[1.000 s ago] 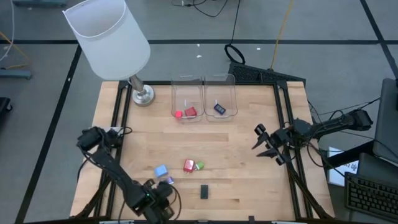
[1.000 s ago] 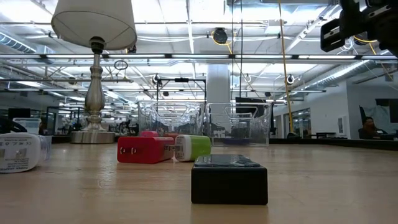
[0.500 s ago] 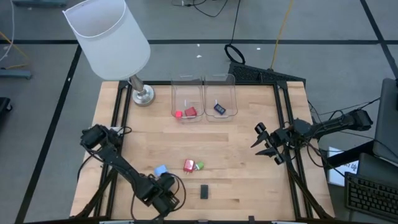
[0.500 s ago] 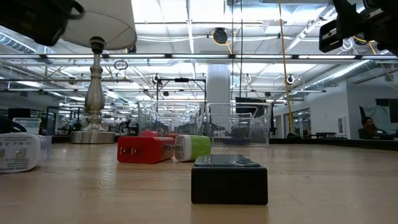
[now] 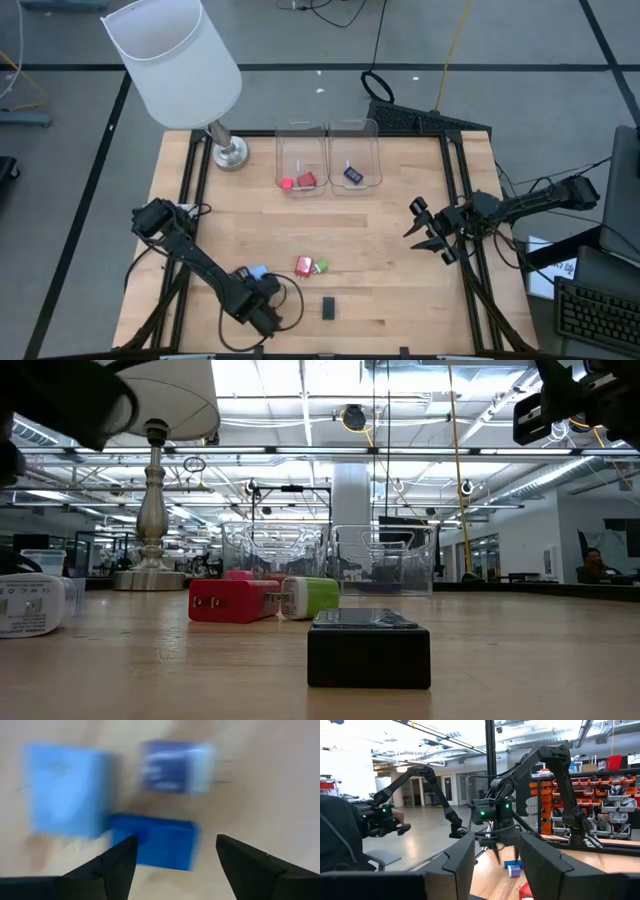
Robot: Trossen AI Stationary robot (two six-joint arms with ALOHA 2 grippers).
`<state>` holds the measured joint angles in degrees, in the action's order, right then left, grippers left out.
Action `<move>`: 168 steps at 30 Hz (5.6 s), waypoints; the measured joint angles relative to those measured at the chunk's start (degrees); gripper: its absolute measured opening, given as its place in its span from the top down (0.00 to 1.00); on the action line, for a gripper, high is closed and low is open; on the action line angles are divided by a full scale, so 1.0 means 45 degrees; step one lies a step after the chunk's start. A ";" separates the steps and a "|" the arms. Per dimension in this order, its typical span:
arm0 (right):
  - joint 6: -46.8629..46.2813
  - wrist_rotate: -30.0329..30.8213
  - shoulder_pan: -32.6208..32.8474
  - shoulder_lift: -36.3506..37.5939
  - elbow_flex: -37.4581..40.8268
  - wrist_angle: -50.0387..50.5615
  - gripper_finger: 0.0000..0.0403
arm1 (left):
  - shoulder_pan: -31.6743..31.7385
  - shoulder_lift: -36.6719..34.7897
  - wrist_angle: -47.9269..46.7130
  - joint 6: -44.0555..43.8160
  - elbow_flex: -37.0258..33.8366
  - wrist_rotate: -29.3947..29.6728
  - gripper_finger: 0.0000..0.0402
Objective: Pick & Place Office items
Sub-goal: Put the blue timer into the right transparent bin
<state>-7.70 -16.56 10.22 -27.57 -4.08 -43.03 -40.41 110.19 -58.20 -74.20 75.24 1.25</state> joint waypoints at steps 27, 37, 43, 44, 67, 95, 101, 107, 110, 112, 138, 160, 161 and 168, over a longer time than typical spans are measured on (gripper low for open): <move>-0.0132 -0.0009 0.0000 -0.0078 0.0000 0.0131 0.64 | -0.0362 -0.0233 -0.2452 -0.8420 -0.0005 -0.0137 0.51; -0.0132 -0.0009 0.0000 -0.0083 0.0000 0.0189 0.64 | -0.0131 -0.0233 -0.4210 -0.6960 -0.0005 0.0629 0.57; -0.0132 -0.0004 0.0005 -0.0083 0.0000 0.0215 0.64 | -0.0091 -0.0233 -0.4013 -0.6315 -0.0366 0.0815 0.55; -0.0132 -0.0004 0.0004 -0.0083 0.0000 0.0226 0.64 | -0.0095 -0.0233 -0.4039 -0.6362 -0.0554 0.0669 0.54; -0.0132 0.0035 0.0005 -0.0083 0.0000 0.0277 0.64 | -0.0051 -0.0228 0.0215 -0.5818 -0.1627 -0.1582 0.72; -0.0132 0.0049 0.0004 -0.0082 -0.0004 0.0282 0.64 | 0.0023 -0.0243 0.1661 -0.2699 -0.1593 0.1685 0.45; -0.0132 0.0049 0.0005 -0.0080 -0.0005 0.0282 0.64 | 0.0065 -0.0228 0.2059 0.1519 -0.1603 0.2843 0.49; -0.0132 0.0049 0.0005 -0.0078 -0.0005 0.0282 0.64 | 0.0070 -0.0228 0.2098 0.5137 -0.1603 0.2596 0.54; -0.0132 0.0049 0.0005 -0.0079 -0.0005 0.0282 0.64 | 0.0085 -0.0228 0.2090 0.6269 -0.1603 0.2343 0.56; -0.0132 0.0049 0.0004 -0.0080 -0.0005 0.0282 0.64 | 0.0096 -0.0228 0.2060 0.6687 -0.1603 0.2341 0.58; -0.0132 0.0049 0.0002 -0.0078 -0.0005 0.0296 0.64 | 0.0676 -0.2579 0.3381 0.7595 -0.1618 0.3741 0.47; -0.0132 0.0049 0.0005 -0.0078 -0.0005 0.0296 0.64 | 0.1236 -0.2300 0.4506 1.0429 -0.1671 0.3751 0.46; -0.0132 0.0045 0.0005 -0.0078 -0.0005 0.0301 0.64 | 0.1273 -0.2186 0.4543 1.0819 -0.1671 0.3746 0.44; -0.0132 0.0045 0.0005 -0.0079 -0.0002 0.0384 0.64 | 0.1498 -0.1807 0.4464 1.2675 -0.1676 0.1679 0.34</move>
<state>-8.29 -16.36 10.24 -27.93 -4.09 -41.30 -33.67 102.06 -38.11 -17.17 67.70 8.80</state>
